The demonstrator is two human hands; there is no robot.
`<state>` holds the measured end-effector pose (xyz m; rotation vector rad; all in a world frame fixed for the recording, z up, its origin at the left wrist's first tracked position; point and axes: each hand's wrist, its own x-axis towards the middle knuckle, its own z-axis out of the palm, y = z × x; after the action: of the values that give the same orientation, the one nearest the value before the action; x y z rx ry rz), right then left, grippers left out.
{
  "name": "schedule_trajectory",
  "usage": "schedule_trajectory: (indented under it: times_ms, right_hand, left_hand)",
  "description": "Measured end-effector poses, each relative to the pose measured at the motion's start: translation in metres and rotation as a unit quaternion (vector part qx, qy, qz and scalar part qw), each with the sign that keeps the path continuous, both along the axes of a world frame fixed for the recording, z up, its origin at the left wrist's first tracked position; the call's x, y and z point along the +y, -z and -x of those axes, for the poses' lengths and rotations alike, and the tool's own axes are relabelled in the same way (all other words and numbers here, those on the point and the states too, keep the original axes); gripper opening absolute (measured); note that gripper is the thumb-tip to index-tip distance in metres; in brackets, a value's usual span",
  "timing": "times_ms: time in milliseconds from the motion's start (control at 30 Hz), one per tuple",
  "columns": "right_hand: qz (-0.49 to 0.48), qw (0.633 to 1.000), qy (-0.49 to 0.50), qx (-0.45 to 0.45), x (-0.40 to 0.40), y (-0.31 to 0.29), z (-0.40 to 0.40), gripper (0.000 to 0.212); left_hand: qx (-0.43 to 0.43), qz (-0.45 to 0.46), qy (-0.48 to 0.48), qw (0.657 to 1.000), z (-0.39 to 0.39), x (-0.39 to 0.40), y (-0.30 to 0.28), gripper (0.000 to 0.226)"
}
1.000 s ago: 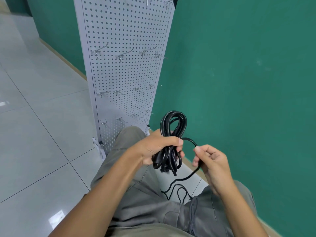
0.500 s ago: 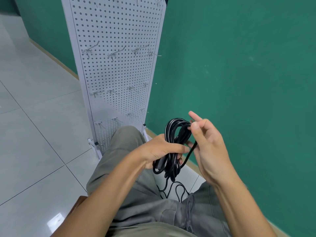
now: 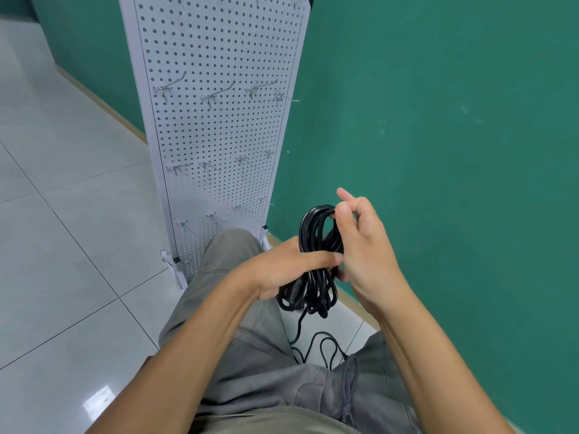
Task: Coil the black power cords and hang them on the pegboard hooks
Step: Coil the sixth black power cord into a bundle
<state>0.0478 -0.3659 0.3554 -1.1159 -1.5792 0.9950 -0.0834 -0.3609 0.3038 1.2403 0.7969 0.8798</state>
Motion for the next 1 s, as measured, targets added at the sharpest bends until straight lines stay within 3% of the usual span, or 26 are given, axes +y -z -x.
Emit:
schedule_trajectory:
  times_ms: [200, 300, 433, 500, 600, 800, 1000]
  right_hand:
    - [-0.073, 0.995, -0.03, -0.068, 0.022, -0.002, -0.005, 0.027]
    - [-0.064, 0.996, -0.021, -0.055, 0.022, -0.007, -0.006, 0.015]
    - [0.021, 0.999, -0.013, -0.02, 0.026, -0.002, -0.009, 0.04]
    - [0.091, 0.995, -0.042, 0.025, 0.026, 0.013, -0.013, 0.065]
    - [0.189, 0.974, -0.093, 0.082, 0.02, 0.041, -0.017, 0.089]
    - [0.249, 0.958, -0.139, 0.003, 0.003, 0.078, -0.01, 0.099]
    - [0.201, 0.962, -0.139, -0.125, -0.009, 0.096, -0.006, 0.07]
  left_hand:
    - [-0.043, 0.045, -0.003, 0.998, -0.002, -0.003, -0.001, 0.027]
    - [-0.058, 0.044, -0.03, 0.997, -0.004, -0.002, 0.003, 0.041]
    - [-0.076, 0.044, -0.071, 0.994, -0.012, -0.004, 0.005, 0.021]
    - [-0.083, 0.031, -0.086, 0.992, -0.009, -0.004, 0.003, 0.009]
    - [-0.124, 0.037, -0.128, 0.983, 0.001, -0.002, -0.003, 0.025]
    - [-0.275, 0.109, -0.266, 0.917, 0.024, 0.008, -0.008, 0.02]
    - [-0.315, 0.101, -0.397, 0.856, 0.04, 0.018, -0.001, 0.031]
